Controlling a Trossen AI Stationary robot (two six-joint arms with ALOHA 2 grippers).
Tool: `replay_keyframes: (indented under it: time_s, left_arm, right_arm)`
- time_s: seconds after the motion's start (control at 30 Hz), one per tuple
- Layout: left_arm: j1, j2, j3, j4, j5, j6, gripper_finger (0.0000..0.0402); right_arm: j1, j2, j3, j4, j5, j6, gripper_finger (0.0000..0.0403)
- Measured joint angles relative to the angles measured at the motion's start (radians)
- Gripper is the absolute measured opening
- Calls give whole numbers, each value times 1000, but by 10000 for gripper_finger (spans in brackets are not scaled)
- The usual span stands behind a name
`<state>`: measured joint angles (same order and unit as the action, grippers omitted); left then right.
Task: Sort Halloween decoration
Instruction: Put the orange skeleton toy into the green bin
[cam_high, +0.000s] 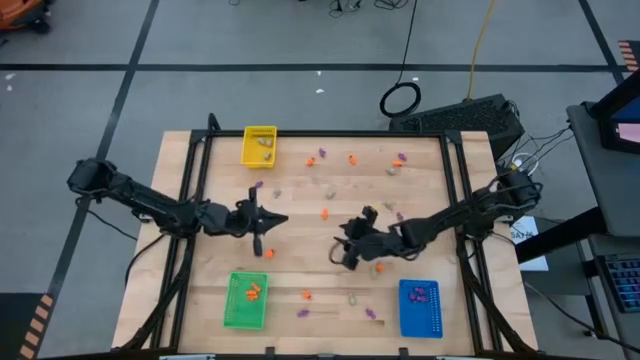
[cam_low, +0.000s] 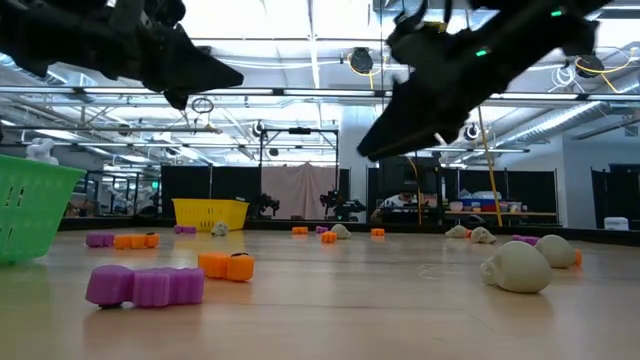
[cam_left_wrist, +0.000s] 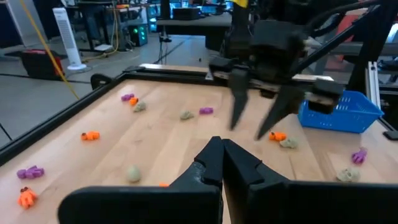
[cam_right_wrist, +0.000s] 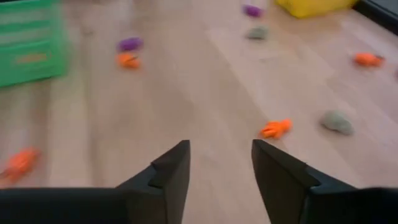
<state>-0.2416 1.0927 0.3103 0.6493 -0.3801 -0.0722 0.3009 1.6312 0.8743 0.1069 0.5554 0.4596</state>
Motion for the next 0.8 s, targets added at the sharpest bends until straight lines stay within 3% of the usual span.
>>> replay_keyframes:
  time_s: [0.2, 0.67, 0.8]
  left_arm:
    - [-65, 0, 0, -7, -59, 1, 3]
    - [-198, 0, -56, 26, -241, 0, 3]
    - [-219, 0, -56, 25, -264, 0, 3]
  right_arm:
    - [-91, 116, 97, -58, 44, 161, 182]
    - [-202, 361, 235, -59, 41, 219, 162]
    - [-230, 400, 244, -58, -3, 245, 149]
